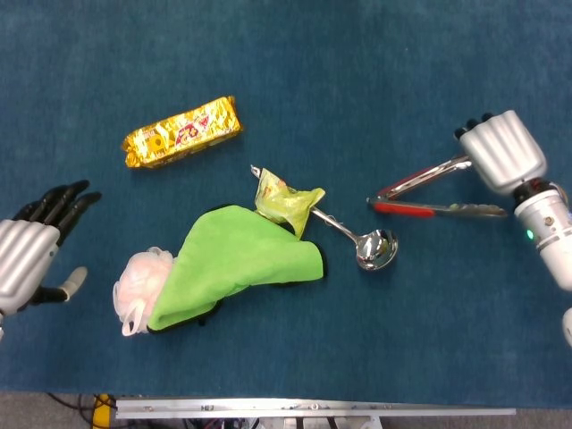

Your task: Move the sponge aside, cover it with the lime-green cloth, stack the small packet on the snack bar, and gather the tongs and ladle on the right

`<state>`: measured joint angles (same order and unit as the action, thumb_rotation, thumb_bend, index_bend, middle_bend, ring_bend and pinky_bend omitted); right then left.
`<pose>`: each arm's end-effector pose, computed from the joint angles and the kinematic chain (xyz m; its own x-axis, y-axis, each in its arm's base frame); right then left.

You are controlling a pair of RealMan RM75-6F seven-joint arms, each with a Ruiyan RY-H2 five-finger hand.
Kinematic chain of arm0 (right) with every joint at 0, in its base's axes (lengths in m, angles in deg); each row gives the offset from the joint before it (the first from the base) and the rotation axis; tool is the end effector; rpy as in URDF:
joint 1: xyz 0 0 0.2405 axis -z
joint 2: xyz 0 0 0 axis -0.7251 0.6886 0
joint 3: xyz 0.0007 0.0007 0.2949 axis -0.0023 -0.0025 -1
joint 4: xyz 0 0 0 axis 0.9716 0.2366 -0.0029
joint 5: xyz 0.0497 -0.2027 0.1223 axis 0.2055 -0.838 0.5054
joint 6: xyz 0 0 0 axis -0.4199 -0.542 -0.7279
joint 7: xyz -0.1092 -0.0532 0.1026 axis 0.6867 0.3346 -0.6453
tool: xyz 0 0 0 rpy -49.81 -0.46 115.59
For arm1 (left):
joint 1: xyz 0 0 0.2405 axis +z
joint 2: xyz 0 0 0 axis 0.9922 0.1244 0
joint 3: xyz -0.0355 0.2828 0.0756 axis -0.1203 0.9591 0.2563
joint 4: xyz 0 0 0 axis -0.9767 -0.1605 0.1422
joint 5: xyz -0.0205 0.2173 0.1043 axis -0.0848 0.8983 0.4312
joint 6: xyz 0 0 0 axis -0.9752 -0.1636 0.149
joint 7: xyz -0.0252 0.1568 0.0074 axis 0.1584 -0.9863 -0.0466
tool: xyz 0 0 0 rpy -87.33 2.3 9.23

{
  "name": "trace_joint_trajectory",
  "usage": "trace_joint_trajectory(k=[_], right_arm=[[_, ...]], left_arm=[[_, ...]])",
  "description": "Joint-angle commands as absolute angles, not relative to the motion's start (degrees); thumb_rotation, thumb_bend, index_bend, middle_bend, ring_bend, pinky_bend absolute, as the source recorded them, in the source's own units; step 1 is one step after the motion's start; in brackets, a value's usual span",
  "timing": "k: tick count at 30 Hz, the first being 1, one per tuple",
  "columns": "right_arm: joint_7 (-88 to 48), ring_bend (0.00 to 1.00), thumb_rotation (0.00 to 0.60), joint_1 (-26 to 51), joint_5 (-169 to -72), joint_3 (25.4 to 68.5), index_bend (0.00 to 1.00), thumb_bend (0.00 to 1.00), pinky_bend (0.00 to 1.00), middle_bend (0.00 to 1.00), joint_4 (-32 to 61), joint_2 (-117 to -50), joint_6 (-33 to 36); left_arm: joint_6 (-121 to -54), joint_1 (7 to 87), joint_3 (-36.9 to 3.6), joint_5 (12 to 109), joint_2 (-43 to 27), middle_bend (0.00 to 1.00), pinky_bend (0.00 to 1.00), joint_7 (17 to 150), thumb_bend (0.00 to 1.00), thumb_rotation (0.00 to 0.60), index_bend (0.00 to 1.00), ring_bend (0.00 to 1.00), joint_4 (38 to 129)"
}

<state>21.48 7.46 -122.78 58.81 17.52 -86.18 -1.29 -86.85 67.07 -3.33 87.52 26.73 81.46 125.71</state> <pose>-0.2697 -0.3700 -0.0309 0.8563 -0.1085 0.5049 -0.5051 -0.3803 0.7748 -0.2790 0.1997 0.1298 0.3822 0.4278 0.8191 0.9236 -0.2062 -0.3233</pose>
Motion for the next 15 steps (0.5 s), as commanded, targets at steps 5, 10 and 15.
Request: trace_joint_trajectory(k=[5,10,15], right_arm=[[27.6,0.31,0.600,6.9,-115.8,57.2,0.12,0.46,0.56,0.28,21.2,-83.3,-5.1],[29.6,0.23,0.600,6.4,-113.6,56.3,0.00,0.42,0.48,0.19,23.6,-81.6,-5.2],[23.1,0.21,0.600,6.8,-116.8,54.3,0.00,0.38,0.48,0.21,28.7,-79.1,-4.4]], left_arm=[[-86.9,67.1,-3.3,87.5,26.7,0.00,0.16,82.0,0.37,0.600,0.00,0.00,125.3],[-87.0,67.0,-3.4,87.8,26.5,0.00,0.16,81.9,0.37,0.600,0.00,0.00,125.4],[-87.0,66.9,-3.4,87.5,26.8,0.00,0.16,81.6,0.37,0.600,0.00,0.00,125.5]])
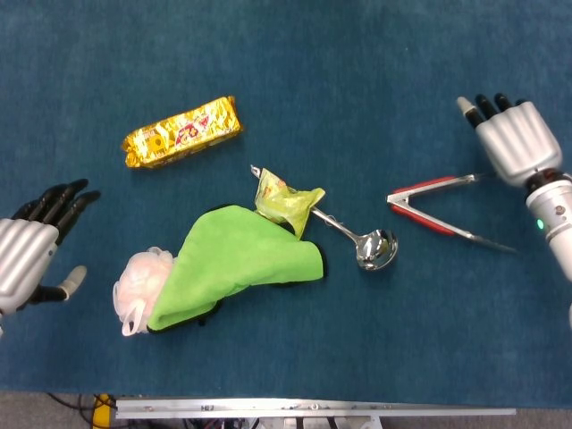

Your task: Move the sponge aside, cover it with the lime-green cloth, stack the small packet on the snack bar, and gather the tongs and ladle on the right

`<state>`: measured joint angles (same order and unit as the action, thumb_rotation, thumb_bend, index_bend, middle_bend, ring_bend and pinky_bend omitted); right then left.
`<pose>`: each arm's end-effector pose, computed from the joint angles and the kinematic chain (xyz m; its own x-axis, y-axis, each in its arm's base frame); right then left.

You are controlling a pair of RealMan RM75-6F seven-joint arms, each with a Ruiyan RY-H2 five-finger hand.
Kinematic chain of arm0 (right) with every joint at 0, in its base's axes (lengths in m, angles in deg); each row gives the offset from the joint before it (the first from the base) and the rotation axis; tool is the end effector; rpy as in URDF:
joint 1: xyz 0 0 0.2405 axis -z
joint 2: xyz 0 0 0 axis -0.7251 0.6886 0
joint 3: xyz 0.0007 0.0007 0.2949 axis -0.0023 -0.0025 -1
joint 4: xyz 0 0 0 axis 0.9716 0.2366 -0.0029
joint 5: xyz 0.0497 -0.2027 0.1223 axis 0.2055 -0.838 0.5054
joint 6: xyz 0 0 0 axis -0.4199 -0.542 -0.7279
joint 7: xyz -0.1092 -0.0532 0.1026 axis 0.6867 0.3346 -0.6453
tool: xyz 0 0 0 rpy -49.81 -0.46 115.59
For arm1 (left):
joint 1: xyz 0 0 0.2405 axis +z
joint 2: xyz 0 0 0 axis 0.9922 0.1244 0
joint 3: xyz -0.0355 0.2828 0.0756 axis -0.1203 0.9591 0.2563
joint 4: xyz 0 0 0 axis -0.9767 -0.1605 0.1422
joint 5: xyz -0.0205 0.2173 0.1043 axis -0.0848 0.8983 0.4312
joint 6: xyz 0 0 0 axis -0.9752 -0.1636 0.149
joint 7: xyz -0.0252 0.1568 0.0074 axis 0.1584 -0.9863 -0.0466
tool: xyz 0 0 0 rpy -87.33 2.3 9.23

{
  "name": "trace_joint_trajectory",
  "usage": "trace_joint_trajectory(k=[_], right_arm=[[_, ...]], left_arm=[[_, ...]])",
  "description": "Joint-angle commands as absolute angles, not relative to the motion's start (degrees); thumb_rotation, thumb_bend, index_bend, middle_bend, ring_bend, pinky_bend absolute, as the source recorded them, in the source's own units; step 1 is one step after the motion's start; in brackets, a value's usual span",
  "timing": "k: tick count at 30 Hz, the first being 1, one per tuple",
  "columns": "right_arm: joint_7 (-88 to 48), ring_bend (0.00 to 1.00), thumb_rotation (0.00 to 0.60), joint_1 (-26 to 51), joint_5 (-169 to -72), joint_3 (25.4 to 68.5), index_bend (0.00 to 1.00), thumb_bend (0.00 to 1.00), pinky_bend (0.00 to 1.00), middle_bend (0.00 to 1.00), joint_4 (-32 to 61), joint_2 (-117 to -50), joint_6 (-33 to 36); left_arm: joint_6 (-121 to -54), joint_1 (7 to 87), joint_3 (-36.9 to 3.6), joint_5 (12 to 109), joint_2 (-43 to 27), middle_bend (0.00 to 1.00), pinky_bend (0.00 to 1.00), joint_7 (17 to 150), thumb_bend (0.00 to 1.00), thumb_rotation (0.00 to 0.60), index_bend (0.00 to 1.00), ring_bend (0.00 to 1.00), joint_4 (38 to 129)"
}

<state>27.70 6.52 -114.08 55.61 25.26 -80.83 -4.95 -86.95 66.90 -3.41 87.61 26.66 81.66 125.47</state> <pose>-0.2627 -0.3771 -0.0075 0.8501 -0.1947 0.4893 -0.5264 -0.3361 0.7810 -0.2790 0.2013 0.1301 0.3835 0.4239 0.8205 0.9229 -0.2095 -0.3231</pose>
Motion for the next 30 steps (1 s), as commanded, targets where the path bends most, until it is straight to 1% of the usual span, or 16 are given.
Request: trace_joint_trajectory(k=[1,4,7,10,13,16,23,30], right_arm=[[21.8,0.21,0.600,6.9,-118.2,54.2,0.01,0.38,0.48,0.23,29.7,-78.5,-4.3],[18.8,0.22,0.600,7.0,-123.5,54.9,0.07,0.35,0.48,0.29,33.2,-76.7,-4.0],[17.2,0.26,0.600,7.0,-128.7,56.3,0.14,0.26,0.48,0.34,36.3,-75.4,-4.0],[16.8,0.31,0.600,7.1,-133.4,58.6,0.21,0.16,0.49,0.38,38.9,-74.6,-4.8],[18.4,0.31,0.600,7.2,-137.1,61.4,0.23,0.08,0.49,0.39,40.3,-74.3,-6.1],[19.5,0.32,0.600,7.5,-139.8,63.5,0.23,0.02,0.49,0.40,40.9,-74.5,-7.1],[21.6,0.32,0.600,8.4,-145.2,65.5,0.23,0.00,0.49,0.40,39.8,-76.8,-7.0],[24.2,0.32,0.600,8.5,-145.6,64.9,0.23,0.00,0.49,0.40,37.8,-80.9,-8.9]], left_arm=[[-87.0,66.9,-3.4,87.4,26.8,0.00,0.16,81.6,0.37,0.600,0.00,0.00,125.6],[-87.0,66.9,-3.4,87.2,27.0,0.00,0.16,81.4,0.37,0.600,0.00,0.00,125.7],[-87.1,67.0,-3.4,87.2,27.2,0.00,0.16,81.2,0.38,0.600,0.00,0.00,126.0],[-87.1,67.0,-3.4,87.2,27.3,0.00,0.16,81.1,0.37,0.600,0.00,0.00,126.1],[-86.9,66.9,-3.4,87.1,27.2,0.00,0.16,81.0,0.37,0.600,0.00,0.00,126.1],[-86.8,66.8,-3.4,87.2,27.2,0.00,0.16,80.9,0.37,0.600,0.00,0.00,126.2],[-86.7,66.8,-3.3,87.1,27.2,0.00,0.16,80.8,0.37,0.600,0.00,0.00,126.3],[-86.6,66.9,-3.1,87.2,27.3,0.00,0.16,81.0,0.37,0.600,0.00,0.00,126.3]])
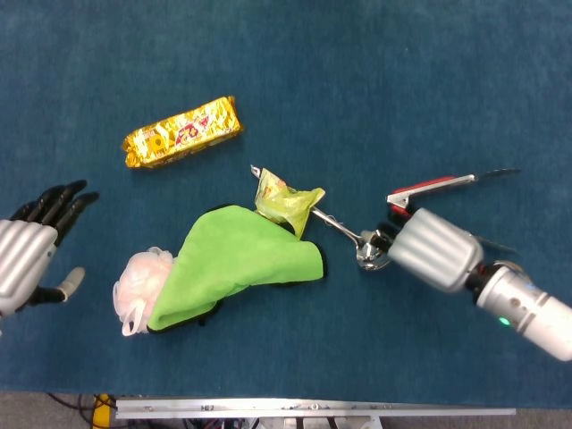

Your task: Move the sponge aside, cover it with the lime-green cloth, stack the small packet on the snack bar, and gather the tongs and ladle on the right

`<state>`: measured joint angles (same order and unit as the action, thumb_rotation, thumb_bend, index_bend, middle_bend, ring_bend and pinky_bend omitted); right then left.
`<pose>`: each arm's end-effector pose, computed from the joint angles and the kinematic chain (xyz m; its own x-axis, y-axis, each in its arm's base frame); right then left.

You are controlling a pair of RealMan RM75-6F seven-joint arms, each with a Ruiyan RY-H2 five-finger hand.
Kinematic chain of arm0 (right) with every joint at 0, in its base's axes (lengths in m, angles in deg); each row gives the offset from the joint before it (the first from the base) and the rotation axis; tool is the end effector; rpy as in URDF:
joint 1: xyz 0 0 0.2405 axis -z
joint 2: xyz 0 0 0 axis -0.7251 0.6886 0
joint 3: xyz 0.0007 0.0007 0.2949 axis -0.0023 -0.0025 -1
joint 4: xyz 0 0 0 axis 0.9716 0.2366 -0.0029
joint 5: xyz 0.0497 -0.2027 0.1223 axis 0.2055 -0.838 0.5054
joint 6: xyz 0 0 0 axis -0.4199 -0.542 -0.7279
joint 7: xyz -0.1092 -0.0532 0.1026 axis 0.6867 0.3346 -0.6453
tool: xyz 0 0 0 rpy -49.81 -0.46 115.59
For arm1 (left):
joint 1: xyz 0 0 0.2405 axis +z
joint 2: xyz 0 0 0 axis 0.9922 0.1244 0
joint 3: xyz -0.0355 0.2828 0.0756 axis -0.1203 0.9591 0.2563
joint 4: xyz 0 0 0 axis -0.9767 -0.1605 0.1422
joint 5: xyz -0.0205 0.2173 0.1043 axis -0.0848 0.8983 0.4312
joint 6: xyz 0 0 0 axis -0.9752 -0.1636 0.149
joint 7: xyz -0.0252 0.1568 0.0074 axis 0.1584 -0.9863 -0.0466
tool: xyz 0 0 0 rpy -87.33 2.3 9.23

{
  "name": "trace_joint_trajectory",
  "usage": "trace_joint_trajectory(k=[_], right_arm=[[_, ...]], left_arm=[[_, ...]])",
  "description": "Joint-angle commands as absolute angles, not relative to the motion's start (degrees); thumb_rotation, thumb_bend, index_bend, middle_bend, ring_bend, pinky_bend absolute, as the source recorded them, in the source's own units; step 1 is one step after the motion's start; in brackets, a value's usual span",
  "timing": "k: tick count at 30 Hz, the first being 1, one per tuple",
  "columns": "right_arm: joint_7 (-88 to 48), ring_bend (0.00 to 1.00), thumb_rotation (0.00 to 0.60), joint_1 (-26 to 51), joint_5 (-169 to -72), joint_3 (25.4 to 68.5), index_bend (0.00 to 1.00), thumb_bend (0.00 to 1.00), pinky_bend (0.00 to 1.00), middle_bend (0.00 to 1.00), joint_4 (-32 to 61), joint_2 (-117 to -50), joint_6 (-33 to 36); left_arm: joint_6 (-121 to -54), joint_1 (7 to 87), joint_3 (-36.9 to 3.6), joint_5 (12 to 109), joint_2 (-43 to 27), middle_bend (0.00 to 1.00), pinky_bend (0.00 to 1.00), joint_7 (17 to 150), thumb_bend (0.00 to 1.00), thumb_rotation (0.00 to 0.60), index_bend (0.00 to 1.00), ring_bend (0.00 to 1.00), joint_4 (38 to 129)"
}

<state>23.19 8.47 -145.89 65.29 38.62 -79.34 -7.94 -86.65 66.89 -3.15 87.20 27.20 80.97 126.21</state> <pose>-0.1951 -0.2555 -0.0527 0.8596 -0.0281 0.5101 -0.3320 -0.7896 0.5161 -0.2782 0.1993 0.1311 0.3881 0.4311 0.8146 0.9213 -0.2055 -0.3302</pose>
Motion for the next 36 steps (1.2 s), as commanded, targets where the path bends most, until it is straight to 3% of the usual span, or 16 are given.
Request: trace_joint_trajectory(k=[1,11,23,33,36], right_arm=[[24.5,0.32,0.600,8.5,-145.5,64.7,0.23,0.00,0.49,0.40,37.6,-81.5,-9.1],[25.5,0.33,0.600,9.1,-145.6,63.1,0.34,0.08,0.49,0.42,33.3,-86.9,-8.9],[21.1,0.50,0.600,11.0,-150.6,63.8,0.59,0.21,0.57,0.58,25.0,-91.3,-4.7],[18.4,0.58,0.600,11.9,-151.5,63.7,0.67,0.21,0.61,0.64,21.9,-91.9,-4.1],[17.9,0.60,0.600,12.2,-151.8,63.7,0.69,0.25,0.63,0.67,21.5,-91.9,-3.7]], left_arm=[[-86.6,66.9,-3.0,87.3,27.3,0.00,0.16,81.1,0.37,0.600,0.00,0.00,126.3],[-86.7,67.2,-2.7,87.6,27.8,0.00,0.16,82.5,0.38,0.600,0.00,0.00,125.7],[-86.3,66.9,-2.6,88.5,27.8,0.00,0.15,84.4,0.37,0.600,0.00,0.00,124.9],[-86.0,66.6,-2.5,89.1,27.8,0.00,0.15,85.1,0.37,0.600,0.00,0.00,124.8],[-86.0,66.6,-2.4,89.1,27.8,0.00,0.15,85.0,0.37,0.600,0.00,0.00,124.8]])
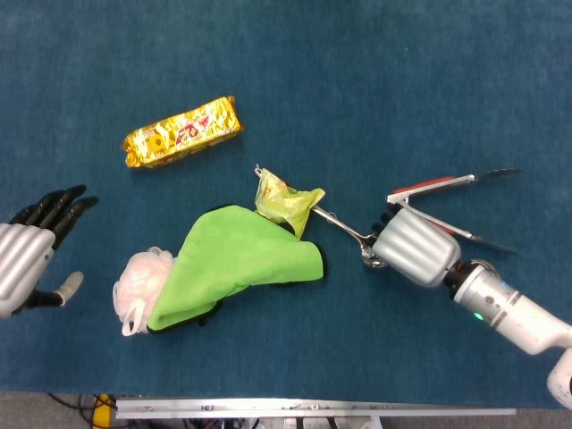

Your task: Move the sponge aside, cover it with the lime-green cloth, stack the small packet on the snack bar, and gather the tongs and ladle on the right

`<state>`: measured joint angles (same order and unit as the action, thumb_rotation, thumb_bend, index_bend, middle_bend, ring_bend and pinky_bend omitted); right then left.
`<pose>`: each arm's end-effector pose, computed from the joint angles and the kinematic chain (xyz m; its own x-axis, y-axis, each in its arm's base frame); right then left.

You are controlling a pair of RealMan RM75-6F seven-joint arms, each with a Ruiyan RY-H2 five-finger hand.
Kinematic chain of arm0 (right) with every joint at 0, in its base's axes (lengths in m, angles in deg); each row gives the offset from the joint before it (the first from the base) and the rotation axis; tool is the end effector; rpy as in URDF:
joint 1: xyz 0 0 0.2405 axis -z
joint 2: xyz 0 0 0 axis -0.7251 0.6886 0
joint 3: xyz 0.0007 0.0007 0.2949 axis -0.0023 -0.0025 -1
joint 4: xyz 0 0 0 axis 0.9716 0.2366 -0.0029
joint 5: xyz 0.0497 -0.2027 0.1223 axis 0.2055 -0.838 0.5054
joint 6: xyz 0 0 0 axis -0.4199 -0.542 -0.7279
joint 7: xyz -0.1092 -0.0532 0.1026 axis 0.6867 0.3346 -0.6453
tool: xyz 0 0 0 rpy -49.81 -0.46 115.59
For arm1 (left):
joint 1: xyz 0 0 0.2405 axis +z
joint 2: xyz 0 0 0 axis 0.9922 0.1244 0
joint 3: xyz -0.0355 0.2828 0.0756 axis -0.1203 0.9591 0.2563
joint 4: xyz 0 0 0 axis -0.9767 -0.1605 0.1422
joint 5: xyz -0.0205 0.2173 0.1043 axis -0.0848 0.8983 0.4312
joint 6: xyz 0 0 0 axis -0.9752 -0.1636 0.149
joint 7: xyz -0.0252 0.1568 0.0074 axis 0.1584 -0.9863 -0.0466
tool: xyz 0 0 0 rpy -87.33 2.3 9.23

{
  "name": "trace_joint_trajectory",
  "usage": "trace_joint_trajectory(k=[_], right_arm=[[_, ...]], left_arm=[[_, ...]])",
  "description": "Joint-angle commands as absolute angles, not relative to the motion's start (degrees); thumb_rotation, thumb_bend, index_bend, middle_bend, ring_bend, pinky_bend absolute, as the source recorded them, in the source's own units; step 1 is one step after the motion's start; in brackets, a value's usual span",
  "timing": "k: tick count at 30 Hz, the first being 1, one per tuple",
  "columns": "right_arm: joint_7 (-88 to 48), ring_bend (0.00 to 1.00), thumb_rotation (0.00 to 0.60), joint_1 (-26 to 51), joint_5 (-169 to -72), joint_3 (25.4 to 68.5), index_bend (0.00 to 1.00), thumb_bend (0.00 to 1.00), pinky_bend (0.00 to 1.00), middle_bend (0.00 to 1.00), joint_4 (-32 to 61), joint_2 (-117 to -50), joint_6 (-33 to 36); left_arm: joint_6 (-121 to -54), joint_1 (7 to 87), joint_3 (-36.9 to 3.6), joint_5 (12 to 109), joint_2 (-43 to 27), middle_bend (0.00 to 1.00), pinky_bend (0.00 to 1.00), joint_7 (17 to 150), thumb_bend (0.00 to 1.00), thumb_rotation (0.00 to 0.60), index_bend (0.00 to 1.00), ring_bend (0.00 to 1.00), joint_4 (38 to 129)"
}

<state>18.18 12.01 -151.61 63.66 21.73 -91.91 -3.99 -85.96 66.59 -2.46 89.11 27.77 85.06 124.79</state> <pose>-0.2117 -0.2639 -0.1058 0.8285 0.0289 0.5592 -0.3441 -0.7616 0.5492 -0.2835 0.1978 0.1328 0.3652 0.4538 0.8128 0.9304 -0.2059 -0.3031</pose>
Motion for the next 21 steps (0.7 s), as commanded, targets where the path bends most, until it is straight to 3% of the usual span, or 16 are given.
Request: trace_joint_trajectory(k=[1,6,21], right_arm=[[17.8,0.60,0.600,12.3,-152.0,63.6,0.70,0.28,0.63,0.67,21.4,-91.9,-3.6],[16.9,0.63,0.600,12.7,-152.3,63.4,0.74,0.34,0.64,0.70,20.8,-91.5,-3.0],[13.2,0.64,0.600,16.5,-155.4,66.7,0.76,0.34,0.64,0.72,27.4,-81.1,2.0]], left_arm=[[-86.0,66.6,-2.4,89.2,27.8,0.00,0.15,85.0,0.37,0.600,0.00,0.00,124.8],[-86.0,66.6,-2.4,89.2,27.8,0.00,0.15,85.0,0.37,0.600,0.00,0.00,124.9],[-85.1,66.0,-2.5,88.8,27.6,0.00,0.15,83.8,0.37,0.600,0.00,0.00,125.6]])
